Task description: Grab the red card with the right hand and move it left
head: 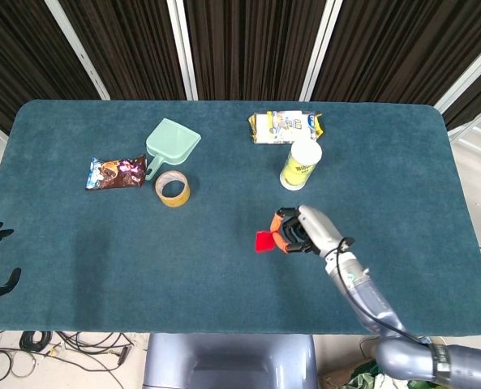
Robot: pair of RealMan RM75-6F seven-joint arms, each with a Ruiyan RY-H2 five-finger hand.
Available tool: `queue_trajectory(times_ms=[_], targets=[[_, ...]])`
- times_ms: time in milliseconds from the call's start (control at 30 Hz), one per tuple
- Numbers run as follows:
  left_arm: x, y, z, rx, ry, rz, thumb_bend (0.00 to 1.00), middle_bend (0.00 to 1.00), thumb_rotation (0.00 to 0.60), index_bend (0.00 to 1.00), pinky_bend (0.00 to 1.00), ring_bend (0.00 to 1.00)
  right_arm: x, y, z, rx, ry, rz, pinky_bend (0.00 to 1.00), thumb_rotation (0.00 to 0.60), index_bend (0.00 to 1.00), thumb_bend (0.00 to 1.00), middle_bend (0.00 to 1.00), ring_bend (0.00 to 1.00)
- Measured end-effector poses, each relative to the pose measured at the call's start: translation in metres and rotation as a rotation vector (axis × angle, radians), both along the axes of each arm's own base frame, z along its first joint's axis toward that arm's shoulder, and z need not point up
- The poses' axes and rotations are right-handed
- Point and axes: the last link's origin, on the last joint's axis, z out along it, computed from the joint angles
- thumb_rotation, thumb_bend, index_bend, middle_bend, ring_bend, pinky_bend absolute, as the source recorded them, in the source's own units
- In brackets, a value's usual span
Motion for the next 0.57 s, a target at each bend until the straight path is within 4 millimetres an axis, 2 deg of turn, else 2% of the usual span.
queue_trajectory(times_ms=[100, 267, 567], targets=[[0.000, 0.000, 0.000, 0.001, -0.002, 0.002, 0.34, 0.12, 0.600, 0.20, 0.02, 0.10, 0.011, -0.005, 0.023, -0.001, -0.067, 0.005, 0.93, 0.600, 0.65, 0.48, 0.88, 0.97], [-0.001, 0.001, 0.000, -0.001, 0.000, 0.004, 0.34, 0.12, 0.600, 0.20, 0.02, 0.10, 0.029, -0.008, 0.047, 0.030, -0.175, 0.009, 0.93, 0.600, 0.65, 0.48, 0.88, 0.97], [-0.002, 0.003, 0.000, 0.001, 0.001, 0.013, 0.34, 0.12, 0.600, 0.20, 0.02, 0.10, 0.058, -0.004, 0.069, 0.079, -0.321, 0.077, 0.93, 0.600, 0.65, 0.47, 0.88, 0.97]])
